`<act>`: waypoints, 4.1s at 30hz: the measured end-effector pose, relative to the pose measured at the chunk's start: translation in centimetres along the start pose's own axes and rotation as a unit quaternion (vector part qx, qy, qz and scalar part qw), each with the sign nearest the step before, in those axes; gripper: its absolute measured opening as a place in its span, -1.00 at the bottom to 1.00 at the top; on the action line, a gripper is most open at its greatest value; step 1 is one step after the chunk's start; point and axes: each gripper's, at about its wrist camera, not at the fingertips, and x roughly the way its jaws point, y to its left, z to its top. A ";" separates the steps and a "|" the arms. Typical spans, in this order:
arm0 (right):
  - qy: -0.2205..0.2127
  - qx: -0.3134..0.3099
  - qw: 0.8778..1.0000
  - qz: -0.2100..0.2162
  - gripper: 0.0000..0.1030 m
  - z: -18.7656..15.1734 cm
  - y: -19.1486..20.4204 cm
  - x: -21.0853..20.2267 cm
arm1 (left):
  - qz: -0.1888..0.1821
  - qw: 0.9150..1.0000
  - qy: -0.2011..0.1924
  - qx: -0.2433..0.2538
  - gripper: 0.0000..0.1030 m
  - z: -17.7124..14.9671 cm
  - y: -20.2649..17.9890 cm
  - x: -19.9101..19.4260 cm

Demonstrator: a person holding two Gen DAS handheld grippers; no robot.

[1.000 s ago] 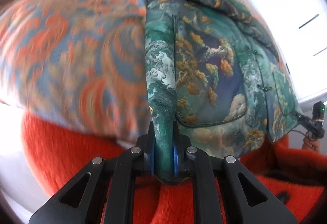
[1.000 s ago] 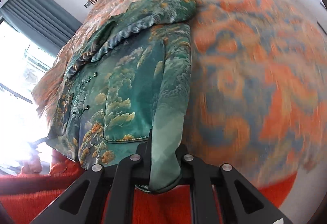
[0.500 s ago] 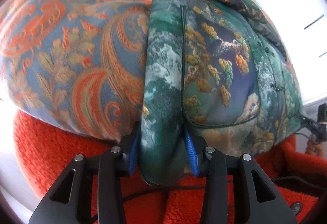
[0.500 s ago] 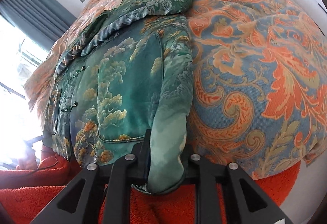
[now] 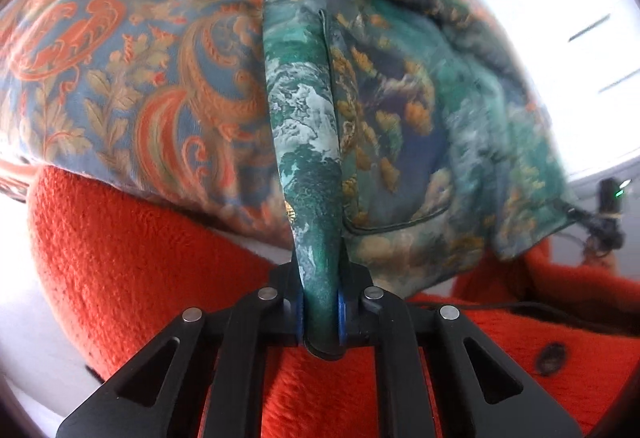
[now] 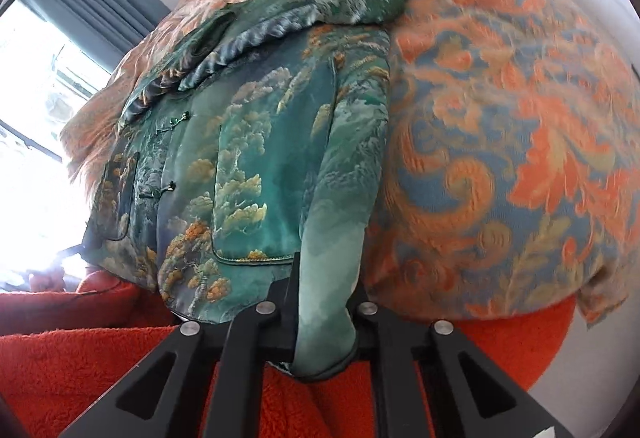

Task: Fold large clothes
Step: 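Fold the held hem up over the jacket toward the collar with both tools, then release the hem and open both tools above the folded bundle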

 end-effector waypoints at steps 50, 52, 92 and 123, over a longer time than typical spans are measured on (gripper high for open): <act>-0.192 -0.019 0.970 -0.148 -0.73 32.5 2.1 6.8 | 0.151 0.971 -0.185 0.023 -0.86 33.1 -6.0 3.0; -0.232 -0.032 0.959 -0.157 -0.73 33.6 3.6 5.0 | 0.164 0.959 -0.228 0.033 -0.86 34.1 -7.6 1.1; -0.229 0.063 0.968 -0.082 -0.60 37.0 -5.1 19.9 | 0.211 0.944 -0.255 -0.005 -0.50 35.7 -0.4 16.2; -0.255 -0.063 0.955 -0.137 0.61 19.8 7.1 6.3 | 0.236 0.955 -0.149 0.104 0.98 17.6 -8.2 15.0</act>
